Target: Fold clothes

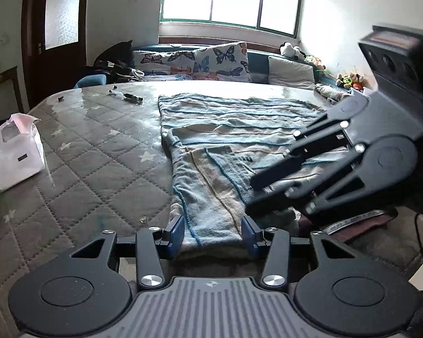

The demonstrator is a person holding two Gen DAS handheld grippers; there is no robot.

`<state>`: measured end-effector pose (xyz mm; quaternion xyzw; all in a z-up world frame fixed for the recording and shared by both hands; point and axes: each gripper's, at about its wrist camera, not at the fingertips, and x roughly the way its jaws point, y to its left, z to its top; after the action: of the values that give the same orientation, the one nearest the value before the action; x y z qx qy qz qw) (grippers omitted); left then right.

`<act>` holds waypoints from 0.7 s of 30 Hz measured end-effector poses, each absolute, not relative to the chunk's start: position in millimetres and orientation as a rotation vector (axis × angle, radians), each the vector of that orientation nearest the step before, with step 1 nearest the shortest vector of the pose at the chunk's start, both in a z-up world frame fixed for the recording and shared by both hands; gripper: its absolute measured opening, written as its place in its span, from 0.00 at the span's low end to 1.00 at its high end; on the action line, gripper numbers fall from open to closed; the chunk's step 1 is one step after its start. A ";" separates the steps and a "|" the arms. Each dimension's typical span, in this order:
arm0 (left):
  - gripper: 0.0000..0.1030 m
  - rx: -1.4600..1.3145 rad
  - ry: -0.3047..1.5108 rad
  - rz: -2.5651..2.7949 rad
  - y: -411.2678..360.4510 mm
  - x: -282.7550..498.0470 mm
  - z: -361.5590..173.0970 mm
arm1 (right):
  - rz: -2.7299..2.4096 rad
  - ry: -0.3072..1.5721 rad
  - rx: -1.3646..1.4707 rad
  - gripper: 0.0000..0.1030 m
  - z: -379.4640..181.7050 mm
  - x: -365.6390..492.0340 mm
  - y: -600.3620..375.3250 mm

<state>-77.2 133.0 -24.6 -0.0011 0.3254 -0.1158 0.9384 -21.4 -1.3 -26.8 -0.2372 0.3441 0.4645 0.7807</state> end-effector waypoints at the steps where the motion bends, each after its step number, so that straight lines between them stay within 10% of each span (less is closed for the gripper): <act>1: 0.47 0.000 0.666 -0.235 132.6 -76.9 -24.4 | 1.002 0.741 -0.516 0.29 -27.5 -23.3 -2.5; 21: 0.65 0.057 0.672 -0.220 118.0 -76.7 -25.1 | 0.931 0.693 -0.489 0.41 -24.0 -44.6 -32.9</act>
<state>-76.7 118.0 -25.1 0.0281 0.3290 -0.1079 0.9377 -44.6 -32.9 -24.0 -0.2286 0.3242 0.4355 0.8080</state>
